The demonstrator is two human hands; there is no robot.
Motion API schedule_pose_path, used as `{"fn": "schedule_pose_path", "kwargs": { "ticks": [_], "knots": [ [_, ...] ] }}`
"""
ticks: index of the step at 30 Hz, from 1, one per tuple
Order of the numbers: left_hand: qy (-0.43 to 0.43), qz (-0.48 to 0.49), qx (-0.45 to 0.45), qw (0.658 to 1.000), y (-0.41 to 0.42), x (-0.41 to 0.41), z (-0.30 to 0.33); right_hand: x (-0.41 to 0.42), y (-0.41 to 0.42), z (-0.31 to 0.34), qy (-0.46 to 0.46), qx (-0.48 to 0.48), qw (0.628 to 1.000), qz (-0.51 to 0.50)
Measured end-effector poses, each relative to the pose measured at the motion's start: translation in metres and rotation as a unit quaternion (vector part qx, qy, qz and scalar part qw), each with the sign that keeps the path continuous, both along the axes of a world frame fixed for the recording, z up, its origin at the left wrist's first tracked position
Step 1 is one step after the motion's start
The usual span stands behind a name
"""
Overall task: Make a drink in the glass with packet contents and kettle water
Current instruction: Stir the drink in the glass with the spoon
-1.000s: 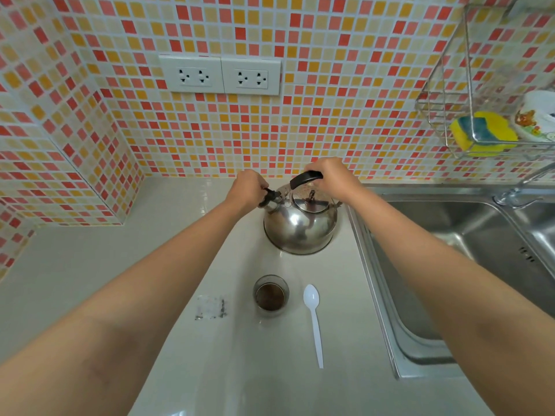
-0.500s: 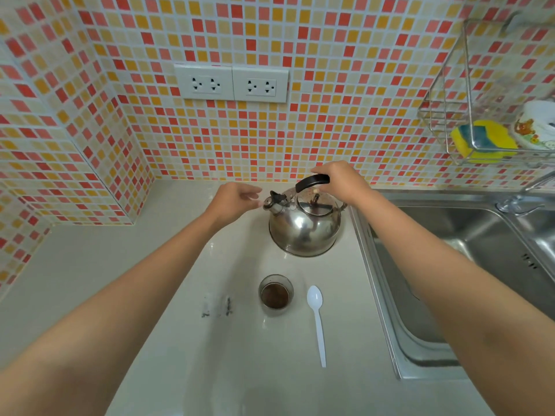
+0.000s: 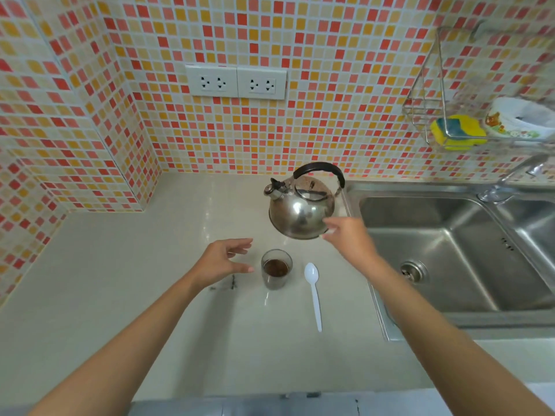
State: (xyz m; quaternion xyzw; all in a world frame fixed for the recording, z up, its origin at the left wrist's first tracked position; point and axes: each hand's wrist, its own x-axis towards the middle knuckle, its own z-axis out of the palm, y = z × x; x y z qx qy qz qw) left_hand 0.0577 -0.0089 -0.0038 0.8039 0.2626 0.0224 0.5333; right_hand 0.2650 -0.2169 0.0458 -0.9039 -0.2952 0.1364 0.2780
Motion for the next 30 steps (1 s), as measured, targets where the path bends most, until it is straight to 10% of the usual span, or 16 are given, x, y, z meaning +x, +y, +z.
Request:
{"fn": "schedule_pose_path", "kwargs": {
  "ticks": [18, 30],
  "knots": [
    [-0.043, 0.050, -0.058, 0.996, -0.045, 0.012, -0.024, -0.105, -0.060, -0.097, 0.118, -0.154, 0.968, -0.159],
    [-0.046, 0.047, -0.072, 0.995, -0.043, 0.012, -0.024, -0.098, -0.068, -0.095, 0.175, 0.011, 0.955, -0.239]
  ]
}}
